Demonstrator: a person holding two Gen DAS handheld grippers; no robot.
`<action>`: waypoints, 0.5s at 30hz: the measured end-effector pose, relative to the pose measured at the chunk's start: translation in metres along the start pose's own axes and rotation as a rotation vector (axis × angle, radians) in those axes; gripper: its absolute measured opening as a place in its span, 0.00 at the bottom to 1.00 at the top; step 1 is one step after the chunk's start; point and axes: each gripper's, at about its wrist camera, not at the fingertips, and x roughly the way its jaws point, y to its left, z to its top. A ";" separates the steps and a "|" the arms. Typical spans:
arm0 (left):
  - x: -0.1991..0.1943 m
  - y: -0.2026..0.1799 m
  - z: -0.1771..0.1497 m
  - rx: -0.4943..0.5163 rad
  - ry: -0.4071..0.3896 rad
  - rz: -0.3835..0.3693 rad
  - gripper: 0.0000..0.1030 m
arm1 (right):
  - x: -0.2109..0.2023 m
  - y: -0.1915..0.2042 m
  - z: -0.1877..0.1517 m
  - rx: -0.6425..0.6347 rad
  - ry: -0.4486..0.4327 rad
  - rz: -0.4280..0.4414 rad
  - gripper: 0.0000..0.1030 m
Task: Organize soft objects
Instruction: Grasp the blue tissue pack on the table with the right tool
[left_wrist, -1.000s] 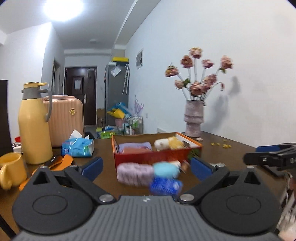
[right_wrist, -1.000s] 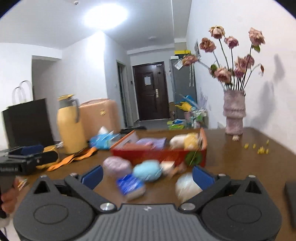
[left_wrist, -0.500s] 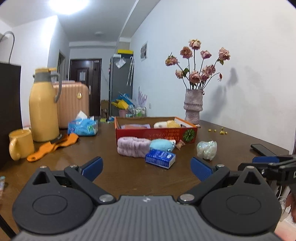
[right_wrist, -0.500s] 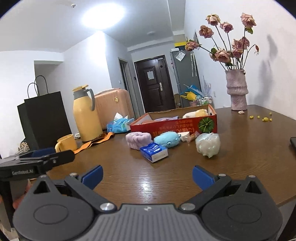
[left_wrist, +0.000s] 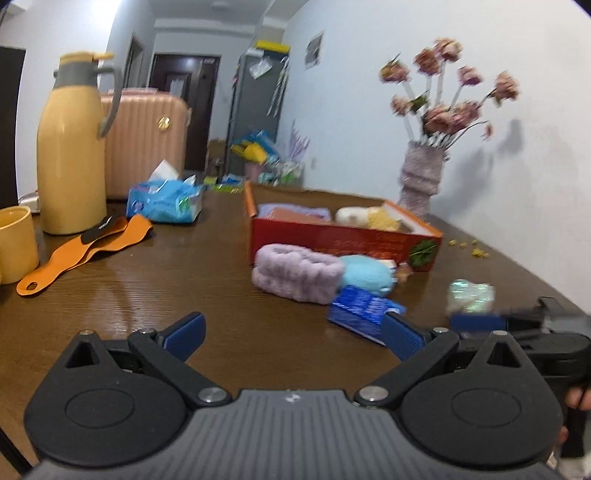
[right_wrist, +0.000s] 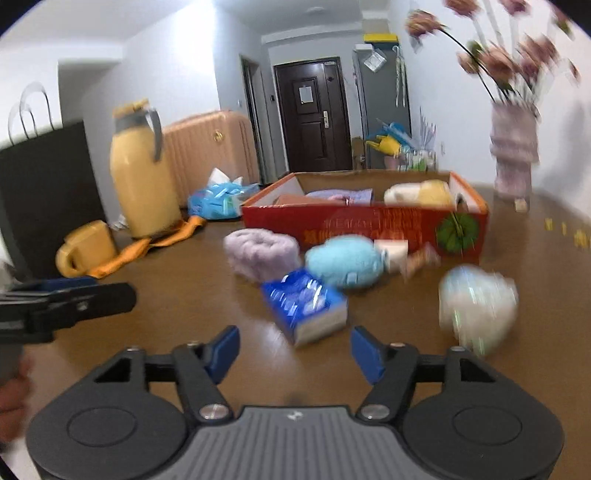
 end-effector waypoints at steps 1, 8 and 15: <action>0.006 0.003 0.001 -0.002 0.008 0.001 1.00 | 0.011 0.004 0.005 -0.057 -0.005 -0.013 0.65; 0.036 0.018 0.001 -0.028 0.069 -0.001 1.00 | 0.083 0.008 0.024 -0.238 0.104 -0.015 0.59; 0.048 0.006 0.000 -0.016 0.112 -0.094 1.00 | 0.043 0.002 -0.003 -0.285 0.125 0.221 0.55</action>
